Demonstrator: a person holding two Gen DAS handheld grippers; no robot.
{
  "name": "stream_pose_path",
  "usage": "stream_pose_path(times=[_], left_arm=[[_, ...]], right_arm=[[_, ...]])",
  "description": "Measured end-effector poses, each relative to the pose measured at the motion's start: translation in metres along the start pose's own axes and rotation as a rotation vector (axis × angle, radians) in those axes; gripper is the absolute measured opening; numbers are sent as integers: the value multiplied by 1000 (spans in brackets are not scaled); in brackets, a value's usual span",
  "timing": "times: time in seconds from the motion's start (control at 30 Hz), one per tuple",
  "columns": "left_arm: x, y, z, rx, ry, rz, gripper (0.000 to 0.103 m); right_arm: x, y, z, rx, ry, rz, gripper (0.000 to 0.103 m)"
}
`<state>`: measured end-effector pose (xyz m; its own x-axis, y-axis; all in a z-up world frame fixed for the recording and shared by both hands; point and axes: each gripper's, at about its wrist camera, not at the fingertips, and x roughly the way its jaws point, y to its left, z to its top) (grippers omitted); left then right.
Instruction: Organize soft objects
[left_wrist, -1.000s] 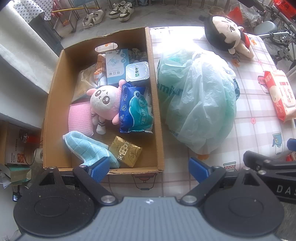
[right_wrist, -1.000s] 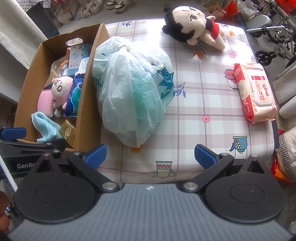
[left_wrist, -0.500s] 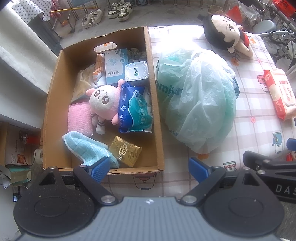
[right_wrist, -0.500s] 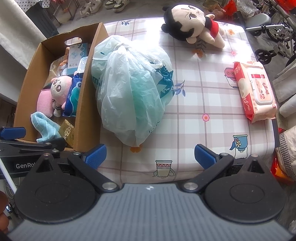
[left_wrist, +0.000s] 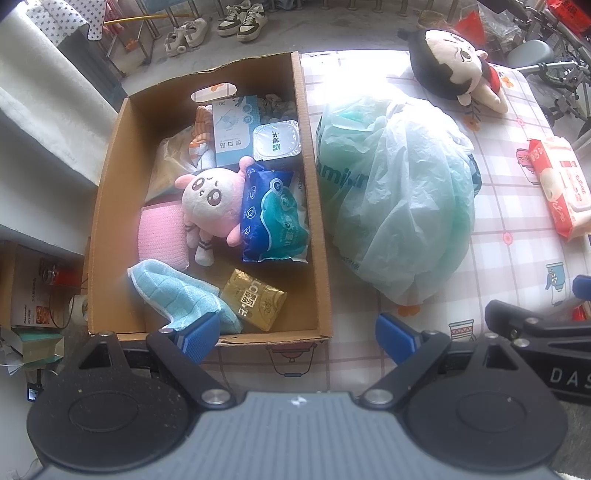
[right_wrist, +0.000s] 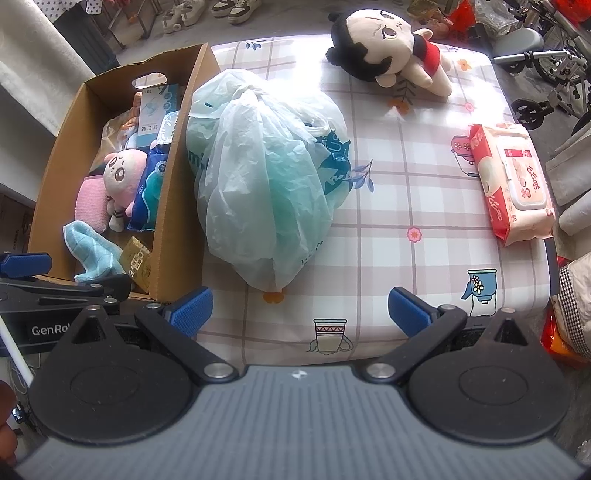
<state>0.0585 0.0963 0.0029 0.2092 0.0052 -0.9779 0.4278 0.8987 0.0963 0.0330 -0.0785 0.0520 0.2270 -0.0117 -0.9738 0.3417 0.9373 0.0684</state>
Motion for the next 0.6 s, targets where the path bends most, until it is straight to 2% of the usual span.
stream_pose_path(times=[0.6], left_arm=[[0, 1, -2, 0, -1, 1, 92]], right_arm=[[0, 1, -1, -1, 0, 1, 102]])
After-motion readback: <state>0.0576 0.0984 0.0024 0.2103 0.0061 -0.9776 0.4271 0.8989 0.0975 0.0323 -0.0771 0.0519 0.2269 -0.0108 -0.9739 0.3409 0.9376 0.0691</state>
